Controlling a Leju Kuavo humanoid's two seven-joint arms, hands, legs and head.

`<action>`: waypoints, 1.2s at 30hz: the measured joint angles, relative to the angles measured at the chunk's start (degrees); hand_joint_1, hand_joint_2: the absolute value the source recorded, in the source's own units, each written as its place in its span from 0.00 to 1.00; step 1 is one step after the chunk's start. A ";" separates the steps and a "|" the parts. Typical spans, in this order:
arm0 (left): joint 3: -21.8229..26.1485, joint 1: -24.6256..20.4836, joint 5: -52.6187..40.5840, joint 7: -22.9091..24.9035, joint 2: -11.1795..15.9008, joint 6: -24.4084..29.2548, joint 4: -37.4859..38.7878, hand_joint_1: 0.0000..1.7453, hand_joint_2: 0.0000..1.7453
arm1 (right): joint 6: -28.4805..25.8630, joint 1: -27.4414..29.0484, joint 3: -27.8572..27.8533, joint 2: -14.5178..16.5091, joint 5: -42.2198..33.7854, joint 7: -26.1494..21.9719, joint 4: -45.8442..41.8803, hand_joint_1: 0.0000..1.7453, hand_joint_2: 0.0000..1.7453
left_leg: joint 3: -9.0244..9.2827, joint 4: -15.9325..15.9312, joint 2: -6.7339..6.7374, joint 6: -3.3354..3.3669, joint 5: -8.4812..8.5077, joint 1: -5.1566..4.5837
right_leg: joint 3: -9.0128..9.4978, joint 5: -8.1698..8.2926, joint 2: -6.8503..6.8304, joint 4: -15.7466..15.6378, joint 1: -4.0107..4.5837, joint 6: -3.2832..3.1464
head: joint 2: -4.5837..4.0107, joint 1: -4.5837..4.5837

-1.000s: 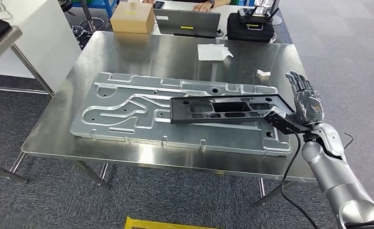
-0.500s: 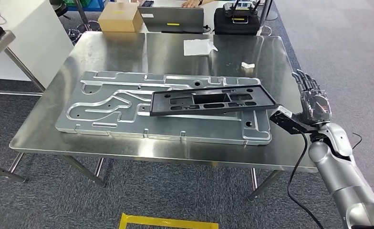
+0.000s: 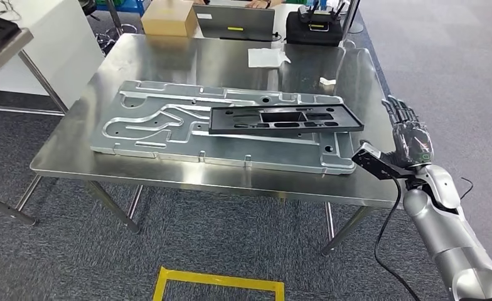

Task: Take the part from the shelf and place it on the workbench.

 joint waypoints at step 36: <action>-2.04 0.02 -1.97 2.12 0.90 -0.60 0.00 0.00 0.00 | 0.03 11.49 -6.78 3.40 3.77 1.44 -2.95 0.00 0.00 | -6.88 -0.14 0.03 0.55 5.65 0.23 | 2.05 -11.02 -0.23 13.68 -0.85 1.56 | 0.00 0.05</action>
